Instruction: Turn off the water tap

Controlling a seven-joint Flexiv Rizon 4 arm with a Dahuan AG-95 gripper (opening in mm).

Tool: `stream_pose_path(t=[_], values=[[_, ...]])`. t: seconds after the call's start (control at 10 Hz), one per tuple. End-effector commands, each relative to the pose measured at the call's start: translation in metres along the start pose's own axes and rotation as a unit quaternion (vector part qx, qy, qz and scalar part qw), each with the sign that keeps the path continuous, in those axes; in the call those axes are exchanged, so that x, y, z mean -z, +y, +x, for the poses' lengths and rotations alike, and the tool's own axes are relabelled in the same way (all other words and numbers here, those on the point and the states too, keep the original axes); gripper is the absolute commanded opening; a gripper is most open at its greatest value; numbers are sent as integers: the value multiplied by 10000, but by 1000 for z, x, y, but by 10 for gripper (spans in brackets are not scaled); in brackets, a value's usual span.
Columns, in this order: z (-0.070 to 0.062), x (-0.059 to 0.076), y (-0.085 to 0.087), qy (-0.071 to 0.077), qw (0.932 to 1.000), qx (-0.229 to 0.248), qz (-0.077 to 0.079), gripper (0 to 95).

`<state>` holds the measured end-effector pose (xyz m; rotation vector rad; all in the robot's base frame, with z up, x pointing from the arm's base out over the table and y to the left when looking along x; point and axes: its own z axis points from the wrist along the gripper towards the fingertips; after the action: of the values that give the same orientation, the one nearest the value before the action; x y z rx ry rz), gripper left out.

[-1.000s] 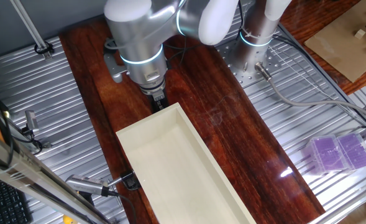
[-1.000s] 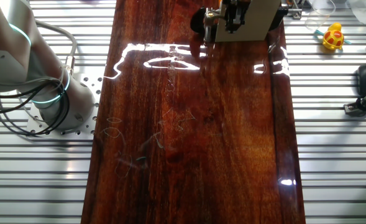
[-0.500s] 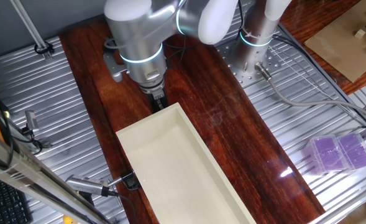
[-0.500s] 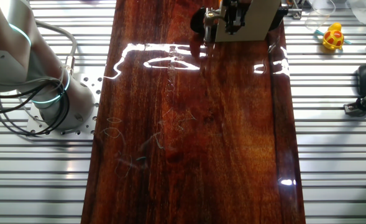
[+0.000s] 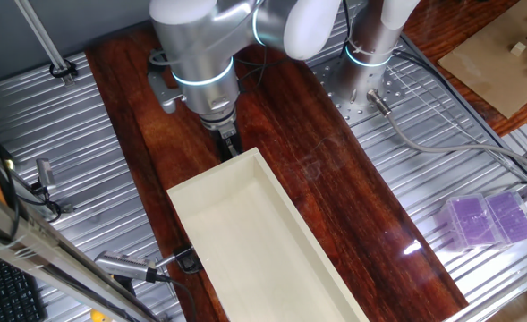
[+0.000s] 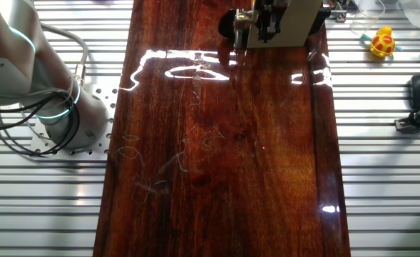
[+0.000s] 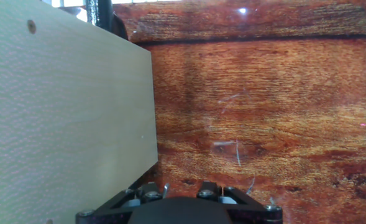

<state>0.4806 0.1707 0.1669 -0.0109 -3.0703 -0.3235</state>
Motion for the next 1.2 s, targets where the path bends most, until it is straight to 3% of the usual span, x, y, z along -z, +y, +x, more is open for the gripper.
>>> stream_pose_path(t=[0.1, 1.2], values=[[2, -1, -2, 2, 10000, 6, 4, 380], [10, -4, -21, 4, 9997, 251, -10, 380]])
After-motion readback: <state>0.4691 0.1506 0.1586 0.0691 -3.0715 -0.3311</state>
